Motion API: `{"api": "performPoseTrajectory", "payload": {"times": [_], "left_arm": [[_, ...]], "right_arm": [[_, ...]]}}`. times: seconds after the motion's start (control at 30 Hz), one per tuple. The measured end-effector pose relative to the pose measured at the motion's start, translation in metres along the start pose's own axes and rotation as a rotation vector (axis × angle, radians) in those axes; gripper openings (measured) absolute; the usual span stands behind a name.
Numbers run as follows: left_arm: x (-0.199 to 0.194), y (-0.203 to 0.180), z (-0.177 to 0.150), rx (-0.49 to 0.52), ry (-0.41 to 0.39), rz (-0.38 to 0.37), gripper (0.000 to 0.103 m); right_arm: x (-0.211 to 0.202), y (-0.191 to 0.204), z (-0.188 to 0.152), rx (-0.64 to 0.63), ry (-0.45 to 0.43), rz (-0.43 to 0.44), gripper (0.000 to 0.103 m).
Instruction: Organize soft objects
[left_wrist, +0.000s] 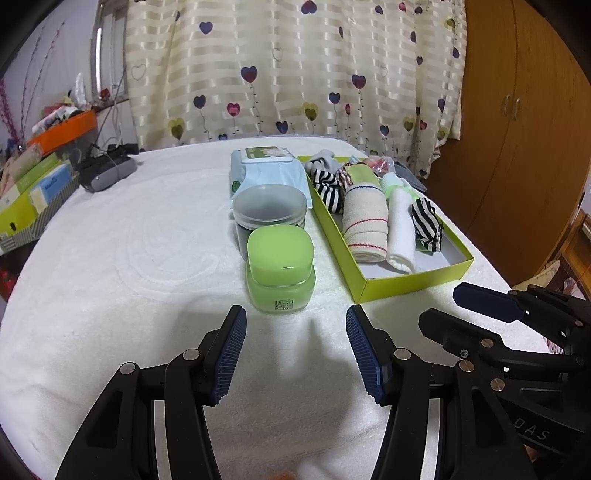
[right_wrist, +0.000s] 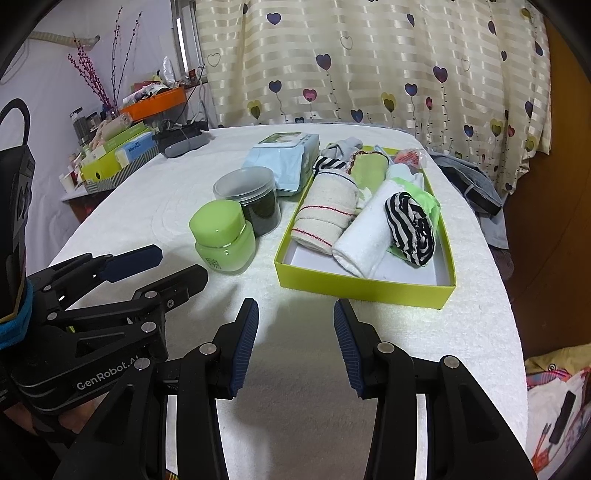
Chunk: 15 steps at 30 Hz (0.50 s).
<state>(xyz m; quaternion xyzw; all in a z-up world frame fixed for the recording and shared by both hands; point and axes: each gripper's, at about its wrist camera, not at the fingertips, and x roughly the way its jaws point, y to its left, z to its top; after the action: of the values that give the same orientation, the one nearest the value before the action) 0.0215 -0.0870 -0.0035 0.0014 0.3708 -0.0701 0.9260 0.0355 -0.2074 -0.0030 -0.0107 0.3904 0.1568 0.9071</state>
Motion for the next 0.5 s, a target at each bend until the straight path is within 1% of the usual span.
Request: {"api": "performPoseTrajectory", "payload": {"times": [0.5], "left_arm": [[-0.0022,-0.0009,-0.0005,0.003,-0.004,0.002,0.056]], "right_arm": [[-0.0033,0.0022,-0.0026,-0.012,-0.004,0.0,0.044]]}}
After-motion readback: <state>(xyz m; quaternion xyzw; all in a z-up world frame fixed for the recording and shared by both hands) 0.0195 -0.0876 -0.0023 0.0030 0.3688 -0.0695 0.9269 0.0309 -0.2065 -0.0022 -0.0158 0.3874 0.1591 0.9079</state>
